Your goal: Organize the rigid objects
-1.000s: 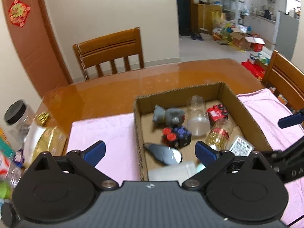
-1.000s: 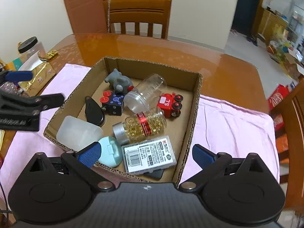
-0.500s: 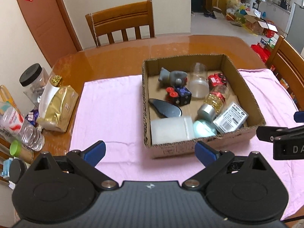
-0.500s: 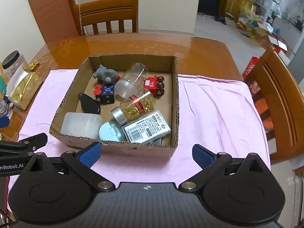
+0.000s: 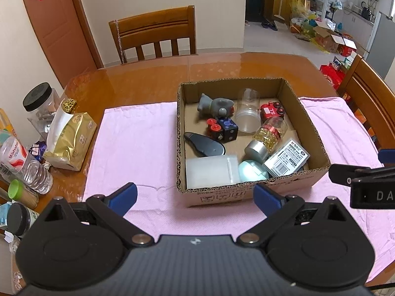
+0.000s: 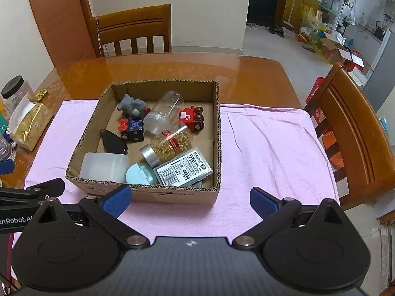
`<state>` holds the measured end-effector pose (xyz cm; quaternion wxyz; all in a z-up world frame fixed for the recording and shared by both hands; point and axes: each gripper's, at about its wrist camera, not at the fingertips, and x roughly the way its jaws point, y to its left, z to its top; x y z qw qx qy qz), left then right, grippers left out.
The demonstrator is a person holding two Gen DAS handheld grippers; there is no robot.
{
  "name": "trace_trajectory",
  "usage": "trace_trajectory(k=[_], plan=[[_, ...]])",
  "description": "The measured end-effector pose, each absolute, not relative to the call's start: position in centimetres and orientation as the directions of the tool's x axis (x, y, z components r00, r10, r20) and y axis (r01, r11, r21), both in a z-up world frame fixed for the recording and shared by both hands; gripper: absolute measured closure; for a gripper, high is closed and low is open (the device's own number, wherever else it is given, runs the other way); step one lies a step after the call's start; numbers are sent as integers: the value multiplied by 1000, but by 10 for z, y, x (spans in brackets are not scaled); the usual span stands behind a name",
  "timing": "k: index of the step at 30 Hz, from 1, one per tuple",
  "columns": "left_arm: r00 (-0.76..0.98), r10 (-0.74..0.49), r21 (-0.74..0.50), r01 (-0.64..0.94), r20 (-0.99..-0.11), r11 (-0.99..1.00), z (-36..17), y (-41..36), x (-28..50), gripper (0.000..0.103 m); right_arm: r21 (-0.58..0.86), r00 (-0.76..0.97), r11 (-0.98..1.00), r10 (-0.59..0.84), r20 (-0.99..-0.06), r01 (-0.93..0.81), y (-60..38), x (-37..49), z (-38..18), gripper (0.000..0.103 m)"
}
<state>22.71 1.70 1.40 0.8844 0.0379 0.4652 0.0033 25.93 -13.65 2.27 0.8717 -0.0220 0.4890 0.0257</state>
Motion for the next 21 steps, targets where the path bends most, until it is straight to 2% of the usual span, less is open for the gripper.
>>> trace_trajectory(k=[21], plan=[[576, 42, 68, 23, -816, 997, 18, 19, 228, 3, -11, 509, 997, 26, -861, -70, -132, 262, 20, 0]])
